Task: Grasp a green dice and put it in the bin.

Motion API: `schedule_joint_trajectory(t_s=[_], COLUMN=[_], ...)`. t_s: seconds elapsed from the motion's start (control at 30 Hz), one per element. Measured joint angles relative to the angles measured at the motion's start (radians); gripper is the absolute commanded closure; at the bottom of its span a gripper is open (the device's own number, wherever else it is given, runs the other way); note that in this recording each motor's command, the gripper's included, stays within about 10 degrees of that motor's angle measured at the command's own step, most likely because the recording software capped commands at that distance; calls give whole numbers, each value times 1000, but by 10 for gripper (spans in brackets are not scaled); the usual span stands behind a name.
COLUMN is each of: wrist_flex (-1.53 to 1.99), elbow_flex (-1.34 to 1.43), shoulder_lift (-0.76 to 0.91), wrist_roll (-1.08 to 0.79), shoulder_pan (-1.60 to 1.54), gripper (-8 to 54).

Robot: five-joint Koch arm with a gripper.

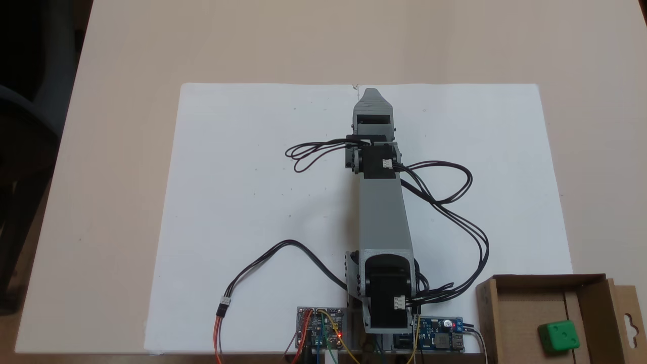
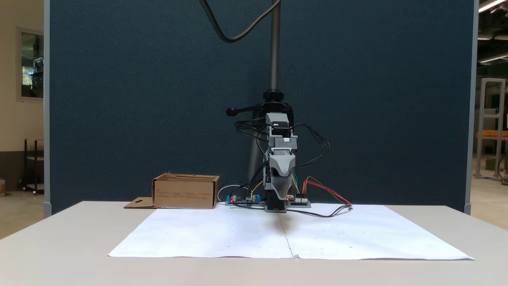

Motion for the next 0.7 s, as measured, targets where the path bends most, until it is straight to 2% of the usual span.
schedule_joint_trajectory(t_s=[0.23, 0.43, 0.7], wrist_flex=[-253, -433, -637], elbow_flex=[28, 204, 308], shoulder_lift=[55, 129, 164], wrist_roll=[0, 0, -20], shoulder_pan=[14, 15, 21], gripper=[22, 23, 23])
